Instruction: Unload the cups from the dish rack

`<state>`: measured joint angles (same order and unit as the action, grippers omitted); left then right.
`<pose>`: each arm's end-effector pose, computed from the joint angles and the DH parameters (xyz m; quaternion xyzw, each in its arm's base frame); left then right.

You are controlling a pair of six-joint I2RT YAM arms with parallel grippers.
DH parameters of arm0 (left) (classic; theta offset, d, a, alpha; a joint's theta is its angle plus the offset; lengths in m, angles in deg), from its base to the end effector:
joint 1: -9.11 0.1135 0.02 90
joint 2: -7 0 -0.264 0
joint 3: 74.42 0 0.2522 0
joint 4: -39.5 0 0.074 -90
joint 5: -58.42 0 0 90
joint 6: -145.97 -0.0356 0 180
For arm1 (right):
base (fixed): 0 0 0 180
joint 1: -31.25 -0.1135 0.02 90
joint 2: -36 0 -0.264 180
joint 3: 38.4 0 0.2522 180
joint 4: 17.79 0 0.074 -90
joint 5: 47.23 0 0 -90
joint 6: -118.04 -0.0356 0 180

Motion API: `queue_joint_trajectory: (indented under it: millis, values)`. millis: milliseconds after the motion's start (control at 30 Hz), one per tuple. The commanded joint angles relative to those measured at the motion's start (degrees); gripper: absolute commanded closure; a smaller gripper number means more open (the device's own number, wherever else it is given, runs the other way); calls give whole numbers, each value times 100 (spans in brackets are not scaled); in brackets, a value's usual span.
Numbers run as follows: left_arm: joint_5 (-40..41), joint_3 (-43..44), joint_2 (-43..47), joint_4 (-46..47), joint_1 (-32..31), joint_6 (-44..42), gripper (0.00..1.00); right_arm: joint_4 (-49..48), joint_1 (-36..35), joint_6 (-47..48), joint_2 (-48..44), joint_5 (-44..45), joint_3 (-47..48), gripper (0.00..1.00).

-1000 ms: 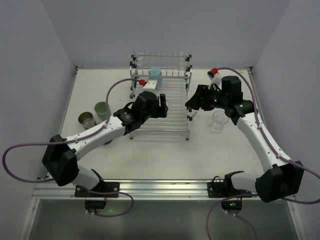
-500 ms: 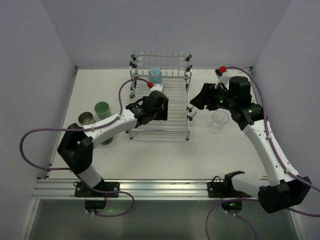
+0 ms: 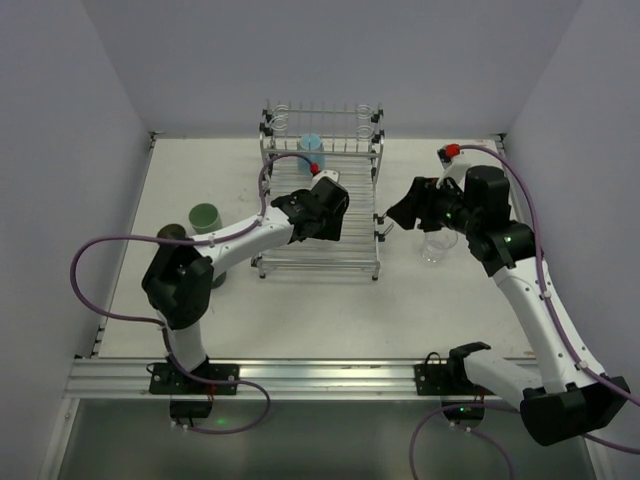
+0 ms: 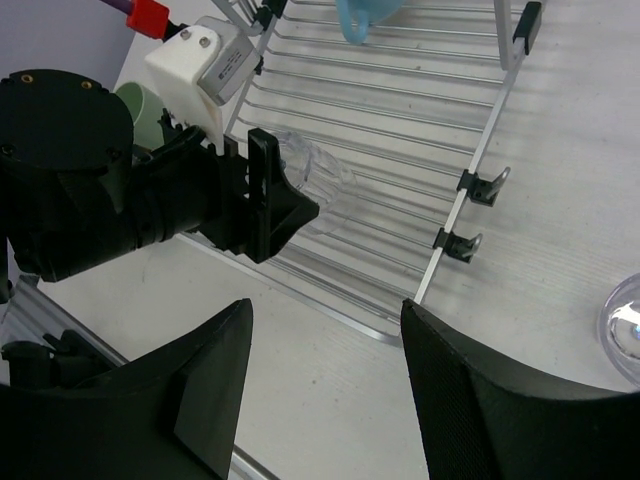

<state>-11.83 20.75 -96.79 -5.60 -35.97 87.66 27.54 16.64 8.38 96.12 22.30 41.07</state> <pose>0.2881 -0.2718 0.2454 0.0561 0.9361 -0.0627 0.3416 0.2126 0.0683 0.3789 -0.0573 0.8378 0.2977 0.4541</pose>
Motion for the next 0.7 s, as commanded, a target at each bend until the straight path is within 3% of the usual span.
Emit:
queue_joint_trajectory:
  millis: [0, 300, 667]
  values:
    - [55, 376, -62, -198, 8, -189, 42, 33, 2, 155, -167, 113, -85, 37]
    - [73, 604, -203, -268, 52, -145, 22, 24, 2, 208, -211, 43, -190, 37]
    - [91, 771, -115, -408, 140, -303, 12, 24, 11, 261, -202, 87, -191, 37]
